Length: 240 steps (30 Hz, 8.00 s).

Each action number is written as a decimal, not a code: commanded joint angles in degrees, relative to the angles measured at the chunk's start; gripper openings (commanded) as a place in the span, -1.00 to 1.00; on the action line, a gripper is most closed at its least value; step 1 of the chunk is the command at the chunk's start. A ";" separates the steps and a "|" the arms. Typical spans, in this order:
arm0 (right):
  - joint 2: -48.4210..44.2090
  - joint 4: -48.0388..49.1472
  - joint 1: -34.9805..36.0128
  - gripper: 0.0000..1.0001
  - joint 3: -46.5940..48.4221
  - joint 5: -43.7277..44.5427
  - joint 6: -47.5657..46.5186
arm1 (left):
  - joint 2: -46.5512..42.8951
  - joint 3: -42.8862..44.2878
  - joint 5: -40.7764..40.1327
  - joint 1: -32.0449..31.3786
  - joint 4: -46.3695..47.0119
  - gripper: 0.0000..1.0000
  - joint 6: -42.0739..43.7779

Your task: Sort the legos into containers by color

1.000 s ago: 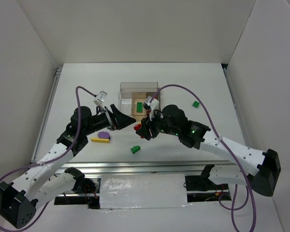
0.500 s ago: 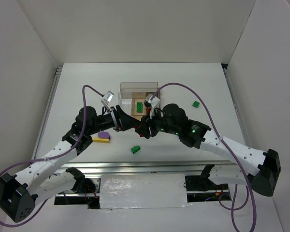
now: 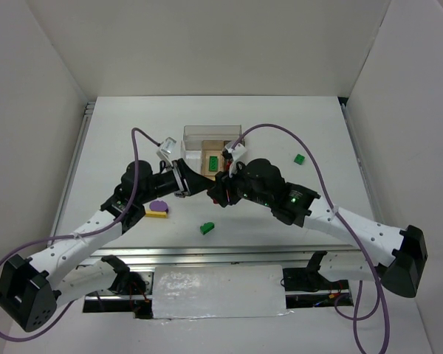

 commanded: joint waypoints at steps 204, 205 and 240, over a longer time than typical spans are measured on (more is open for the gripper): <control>-8.41 -12.15 -26.99 0.99 -5.75 4.91 15.57 | 19.51 23.75 -53.94 -17.52 -29.04 -0.89 29.47; -6.22 -12.15 -26.91 0.99 -4.87 5.26 16.01 | 21.28 25.96 -53.76 -16.37 -28.95 -0.89 30.00; 46.70 -28.75 -49.14 0.99 34.33 21.08 23.48 | 21.75 34.52 -45.39 -7.56 -41.94 0.99 30.97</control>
